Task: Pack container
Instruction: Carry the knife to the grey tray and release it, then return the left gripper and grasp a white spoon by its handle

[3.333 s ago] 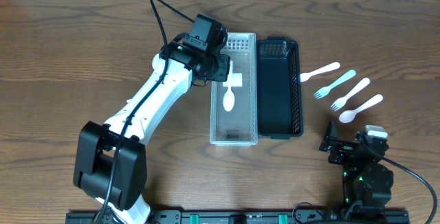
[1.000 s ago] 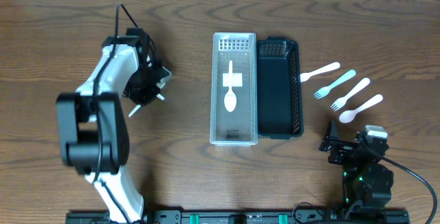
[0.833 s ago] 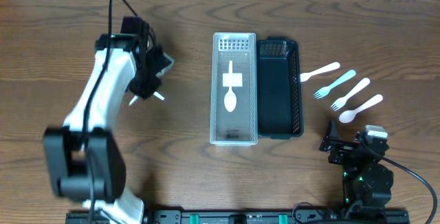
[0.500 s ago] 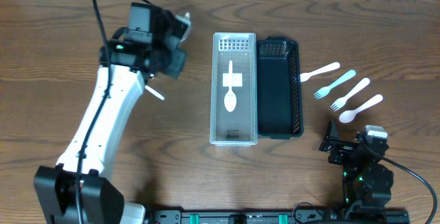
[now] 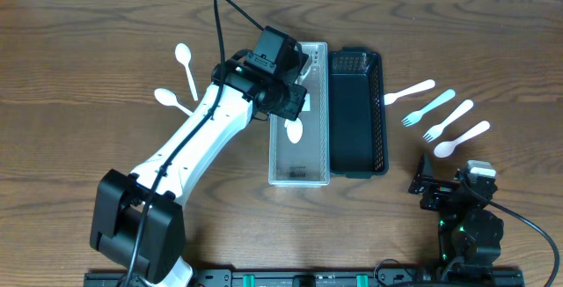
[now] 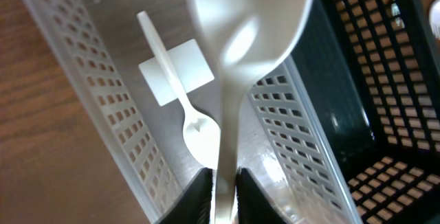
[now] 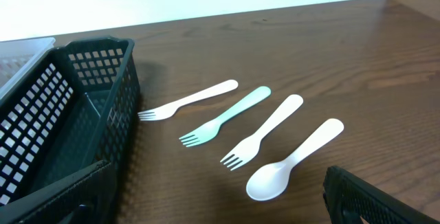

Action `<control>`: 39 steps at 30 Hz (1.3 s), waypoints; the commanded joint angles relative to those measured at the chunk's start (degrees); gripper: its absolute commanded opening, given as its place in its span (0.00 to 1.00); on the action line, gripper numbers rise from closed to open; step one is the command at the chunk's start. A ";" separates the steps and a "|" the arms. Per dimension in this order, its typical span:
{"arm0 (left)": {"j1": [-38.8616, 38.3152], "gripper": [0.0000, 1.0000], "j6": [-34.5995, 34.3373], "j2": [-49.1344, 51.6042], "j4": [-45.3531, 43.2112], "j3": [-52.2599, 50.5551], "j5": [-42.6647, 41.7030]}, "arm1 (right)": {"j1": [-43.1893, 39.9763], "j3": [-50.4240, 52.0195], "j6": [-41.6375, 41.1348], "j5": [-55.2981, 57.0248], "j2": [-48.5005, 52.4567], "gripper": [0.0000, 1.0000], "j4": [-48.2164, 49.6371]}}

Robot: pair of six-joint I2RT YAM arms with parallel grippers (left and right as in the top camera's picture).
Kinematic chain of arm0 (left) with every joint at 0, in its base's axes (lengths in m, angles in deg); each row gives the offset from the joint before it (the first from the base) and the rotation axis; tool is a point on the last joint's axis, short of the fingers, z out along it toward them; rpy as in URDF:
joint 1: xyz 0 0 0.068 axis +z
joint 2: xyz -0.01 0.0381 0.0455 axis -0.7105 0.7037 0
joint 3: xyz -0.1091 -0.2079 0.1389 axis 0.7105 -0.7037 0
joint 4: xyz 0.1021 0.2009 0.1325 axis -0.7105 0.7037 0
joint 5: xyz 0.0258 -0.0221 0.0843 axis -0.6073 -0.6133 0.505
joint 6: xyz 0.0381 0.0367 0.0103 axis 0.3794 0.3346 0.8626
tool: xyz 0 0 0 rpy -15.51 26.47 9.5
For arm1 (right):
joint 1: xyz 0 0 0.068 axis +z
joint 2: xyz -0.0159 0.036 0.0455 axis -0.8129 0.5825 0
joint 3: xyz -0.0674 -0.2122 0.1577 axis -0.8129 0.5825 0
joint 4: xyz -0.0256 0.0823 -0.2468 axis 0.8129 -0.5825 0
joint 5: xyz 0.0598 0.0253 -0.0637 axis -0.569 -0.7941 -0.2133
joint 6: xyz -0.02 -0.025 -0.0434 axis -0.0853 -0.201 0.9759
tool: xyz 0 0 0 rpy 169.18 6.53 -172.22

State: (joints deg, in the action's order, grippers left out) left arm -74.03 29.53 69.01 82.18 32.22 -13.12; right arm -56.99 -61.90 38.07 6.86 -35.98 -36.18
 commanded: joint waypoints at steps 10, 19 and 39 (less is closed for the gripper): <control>4.02 0.33 -3.30 -0.55 -0.74 3.54 6.86 | -0.33 0.13 0.59 0.37 -0.37 0.99 -0.07; 21.84 0.35 -12.50 1.51 -3.96 5.55 18.32 | -0.33 0.13 0.59 0.37 -0.37 0.99 -0.07; 34.77 0.34 -45.66 13.62 2.62 5.55 18.10 | -0.33 0.13 0.57 0.37 -0.37 0.99 -0.07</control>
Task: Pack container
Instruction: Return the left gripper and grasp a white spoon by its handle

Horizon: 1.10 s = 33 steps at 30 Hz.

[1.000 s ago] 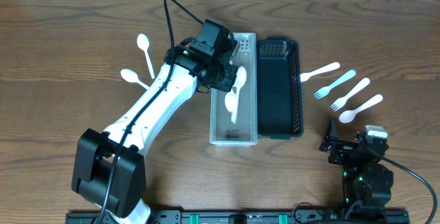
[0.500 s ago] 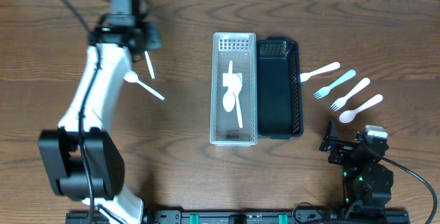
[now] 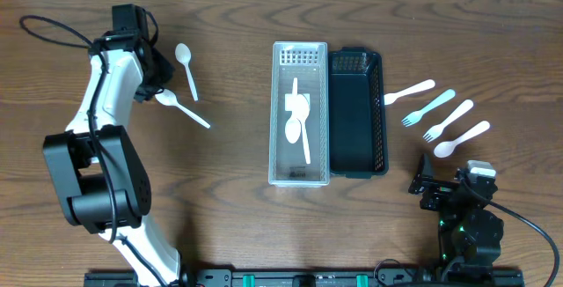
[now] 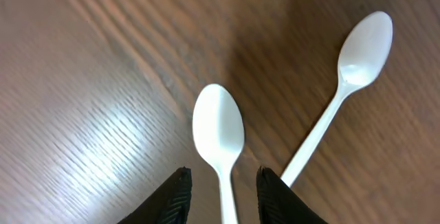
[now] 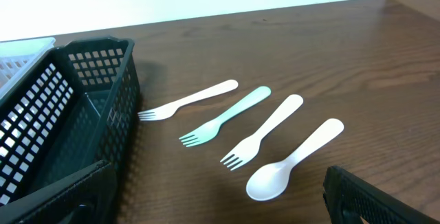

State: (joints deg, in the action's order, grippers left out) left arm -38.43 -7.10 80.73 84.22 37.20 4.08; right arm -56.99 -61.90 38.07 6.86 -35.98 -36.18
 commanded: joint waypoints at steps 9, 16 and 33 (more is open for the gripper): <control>-1.95 0.40 -12.87 6.40 1.90 -0.57 -1.07 | -0.33 0.13 0.59 0.37 -0.37 0.99 -0.07; -1.95 0.46 -12.85 7.41 2.67 -1.44 -1.64 | -0.33 0.13 0.57 0.37 -0.37 0.99 -0.07; -2.08 0.44 -9.84 7.45 -1.60 -5.92 -1.68 | -0.33 0.13 0.59 0.37 -0.37 0.99 -0.07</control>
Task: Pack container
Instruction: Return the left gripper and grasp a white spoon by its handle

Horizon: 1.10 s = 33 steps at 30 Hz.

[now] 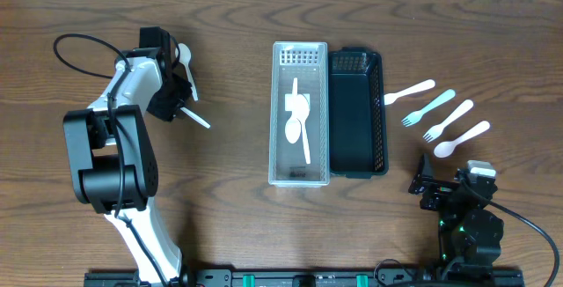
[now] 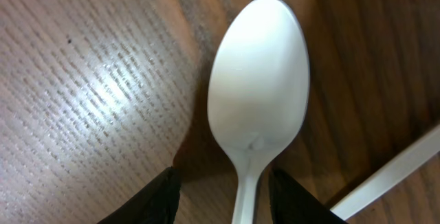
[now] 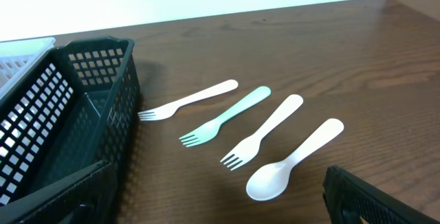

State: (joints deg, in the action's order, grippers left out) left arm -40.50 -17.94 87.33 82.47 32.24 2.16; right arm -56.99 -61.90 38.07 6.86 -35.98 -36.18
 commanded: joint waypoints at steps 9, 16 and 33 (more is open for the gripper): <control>-0.09 0.19 1.01 0.85 -0.68 -4.09 0.22 | -0.33 0.13 0.57 0.37 -0.37 0.99 -0.07; -0.09 0.06 10.60 0.55 -0.04 -2.08 -5.60 | -0.33 0.13 0.59 0.37 -0.37 0.99 -0.07; -13.16 0.06 37.90 -18.80 7.26 10.54 -15.26 | -0.33 0.13 0.57 0.37 -0.37 0.99 -0.07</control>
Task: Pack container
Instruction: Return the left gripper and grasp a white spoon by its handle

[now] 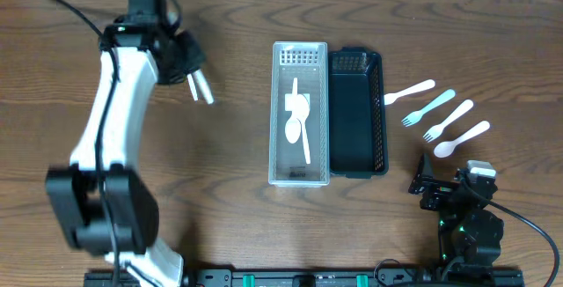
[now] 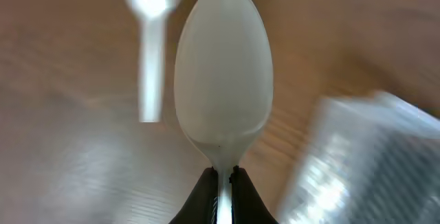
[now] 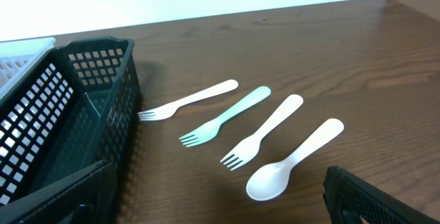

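My left gripper (image 1: pixel 189 63) is at the far left of the table, shut on the handle of a white spoon (image 2: pixel 223 80) held up off the wood. The handle of a second white spoon (image 2: pixel 152 52) shows blurred beyond it. The clear container (image 1: pixel 299 115) at mid-table holds two white spoons (image 1: pixel 297 120); in the left wrist view its blurred wall (image 2: pixel 357 162) lies to the right. My right gripper (image 3: pixel 213 207) rests open and empty at the front right, short of a white spoon (image 3: pixel 292 162).
A black mesh basket (image 1: pixel 356 111) stands against the clear container's right side. Right of it lie three forks, two white (image 1: pixel 409 92) (image 1: pixel 447 120) and one pale green (image 1: pixel 428 106), and a white spoon (image 1: pixel 461 138).
My left gripper, then open and low round a spoon lying on the table, is now shut on that spoon's handle and holds it off the wood, farther back. The right arm is unmoved.
First my left gripper held a spoon over the clear container, which had one spoon in it. Then two spoons lay in the container and the gripper was open above the two spoons at the far left. It was then low round one, and now holds it.
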Action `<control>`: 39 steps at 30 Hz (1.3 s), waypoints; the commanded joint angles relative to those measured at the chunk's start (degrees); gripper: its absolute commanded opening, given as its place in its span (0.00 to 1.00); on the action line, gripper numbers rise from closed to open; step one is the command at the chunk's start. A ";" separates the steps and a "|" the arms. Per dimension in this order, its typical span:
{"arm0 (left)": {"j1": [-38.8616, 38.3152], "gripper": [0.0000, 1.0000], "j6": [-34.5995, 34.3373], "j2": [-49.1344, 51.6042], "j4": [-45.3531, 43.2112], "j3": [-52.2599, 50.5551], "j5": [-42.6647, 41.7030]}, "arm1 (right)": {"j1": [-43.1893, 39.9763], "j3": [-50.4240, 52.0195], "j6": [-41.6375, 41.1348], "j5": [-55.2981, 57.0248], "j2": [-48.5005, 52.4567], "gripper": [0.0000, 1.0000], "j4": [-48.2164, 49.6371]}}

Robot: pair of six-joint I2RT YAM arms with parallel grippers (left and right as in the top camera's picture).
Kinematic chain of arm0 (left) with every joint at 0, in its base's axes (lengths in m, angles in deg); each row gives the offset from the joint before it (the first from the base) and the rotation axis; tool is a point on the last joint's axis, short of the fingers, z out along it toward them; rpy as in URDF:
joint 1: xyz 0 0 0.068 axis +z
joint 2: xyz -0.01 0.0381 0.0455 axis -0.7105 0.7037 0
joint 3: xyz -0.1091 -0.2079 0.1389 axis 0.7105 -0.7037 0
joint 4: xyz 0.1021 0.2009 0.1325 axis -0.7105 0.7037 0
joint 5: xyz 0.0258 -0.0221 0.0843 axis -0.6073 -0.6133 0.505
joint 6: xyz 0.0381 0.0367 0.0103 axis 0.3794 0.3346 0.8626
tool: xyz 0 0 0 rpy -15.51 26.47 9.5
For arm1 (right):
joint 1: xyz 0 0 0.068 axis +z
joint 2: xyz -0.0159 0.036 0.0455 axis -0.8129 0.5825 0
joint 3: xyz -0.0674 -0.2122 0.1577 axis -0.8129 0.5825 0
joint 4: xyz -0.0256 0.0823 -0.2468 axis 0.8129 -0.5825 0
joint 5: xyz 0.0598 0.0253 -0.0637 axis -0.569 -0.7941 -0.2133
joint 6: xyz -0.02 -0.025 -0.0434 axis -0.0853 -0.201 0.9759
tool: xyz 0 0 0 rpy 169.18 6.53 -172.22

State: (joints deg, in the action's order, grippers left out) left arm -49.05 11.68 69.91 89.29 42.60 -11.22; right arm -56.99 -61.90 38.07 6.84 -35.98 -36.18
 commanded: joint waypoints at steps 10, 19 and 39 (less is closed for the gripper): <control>-23.47 0.06 22.91 5.40 0.37 -0.33 0.90 | -0.33 0.13 0.57 0.39 -0.37 0.99 -0.07; -24.63 0.14 19.43 9.66 -1.60 1.05 4.09 | -0.33 0.13 0.59 0.39 -0.37 0.99 -0.07; 8.35 0.55 9.53 16.02 -4.87 6.47 13.38 | -0.33 0.13 0.59 0.39 -0.37 0.99 -0.07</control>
State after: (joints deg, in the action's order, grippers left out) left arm -43.08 22.98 81.43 84.30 49.27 1.02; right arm -56.99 -61.90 38.07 6.86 -35.98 -36.18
